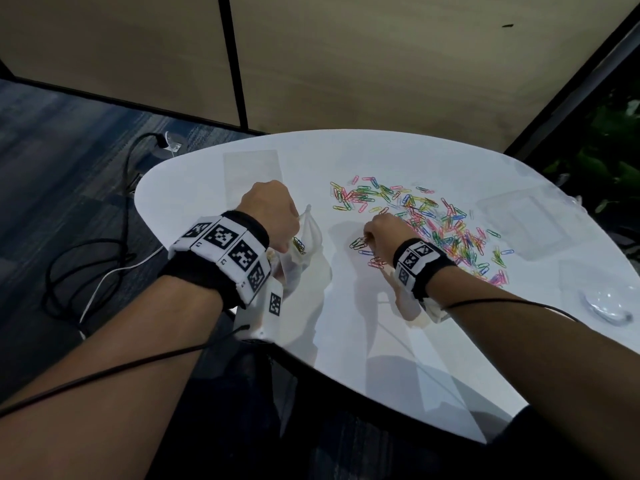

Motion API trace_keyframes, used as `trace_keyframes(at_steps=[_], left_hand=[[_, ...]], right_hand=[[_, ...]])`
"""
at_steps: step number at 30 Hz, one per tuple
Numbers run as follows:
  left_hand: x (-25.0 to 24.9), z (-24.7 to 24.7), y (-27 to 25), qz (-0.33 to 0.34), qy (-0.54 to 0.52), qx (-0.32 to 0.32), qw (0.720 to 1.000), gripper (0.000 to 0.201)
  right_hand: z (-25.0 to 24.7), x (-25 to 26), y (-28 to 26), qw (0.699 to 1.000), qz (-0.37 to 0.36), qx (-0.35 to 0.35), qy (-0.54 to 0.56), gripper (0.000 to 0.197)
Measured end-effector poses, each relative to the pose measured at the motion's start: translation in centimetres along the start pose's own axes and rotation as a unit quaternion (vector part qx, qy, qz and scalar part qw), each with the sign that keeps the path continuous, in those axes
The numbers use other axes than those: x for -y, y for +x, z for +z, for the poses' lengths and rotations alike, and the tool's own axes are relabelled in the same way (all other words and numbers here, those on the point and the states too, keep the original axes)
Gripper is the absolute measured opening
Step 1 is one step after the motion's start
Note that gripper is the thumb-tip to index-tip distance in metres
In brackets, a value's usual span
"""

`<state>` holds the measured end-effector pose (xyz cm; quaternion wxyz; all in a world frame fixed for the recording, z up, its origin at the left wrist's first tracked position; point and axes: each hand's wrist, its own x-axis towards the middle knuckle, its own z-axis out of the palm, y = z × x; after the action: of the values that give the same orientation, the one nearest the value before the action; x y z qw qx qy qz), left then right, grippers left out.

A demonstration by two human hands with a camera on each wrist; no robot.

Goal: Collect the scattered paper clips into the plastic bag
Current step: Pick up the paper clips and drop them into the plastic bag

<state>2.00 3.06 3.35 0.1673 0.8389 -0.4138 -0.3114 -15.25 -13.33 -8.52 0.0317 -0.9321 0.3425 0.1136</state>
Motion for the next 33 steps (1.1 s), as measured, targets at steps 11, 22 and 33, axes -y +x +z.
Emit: trace_keyframes(at_steps=[11, 22, 33], left_hand=[[-1.3, 0.6, -0.3, 0.008, -0.013, 0.006, 1.0, 0.031], [-2.6, 1.3, -0.3, 0.048, -0.066, -0.04, 0.996, 0.021], [-2.7, 1.6, -0.3, 0.081, -0.073, -0.021, 0.994, 0.027]], right_hand=[[-7.8, 0.4, -2.3, 0.657, 0.211, -0.064, 0.721, 0.022], [-7.7, 7.7, -4.8, 0.66, 0.144, 0.032, 0.737, 0.02], [-8.1, 7.1, -5.3, 0.944, -0.026, -0.009, 0.328, 0.021]])
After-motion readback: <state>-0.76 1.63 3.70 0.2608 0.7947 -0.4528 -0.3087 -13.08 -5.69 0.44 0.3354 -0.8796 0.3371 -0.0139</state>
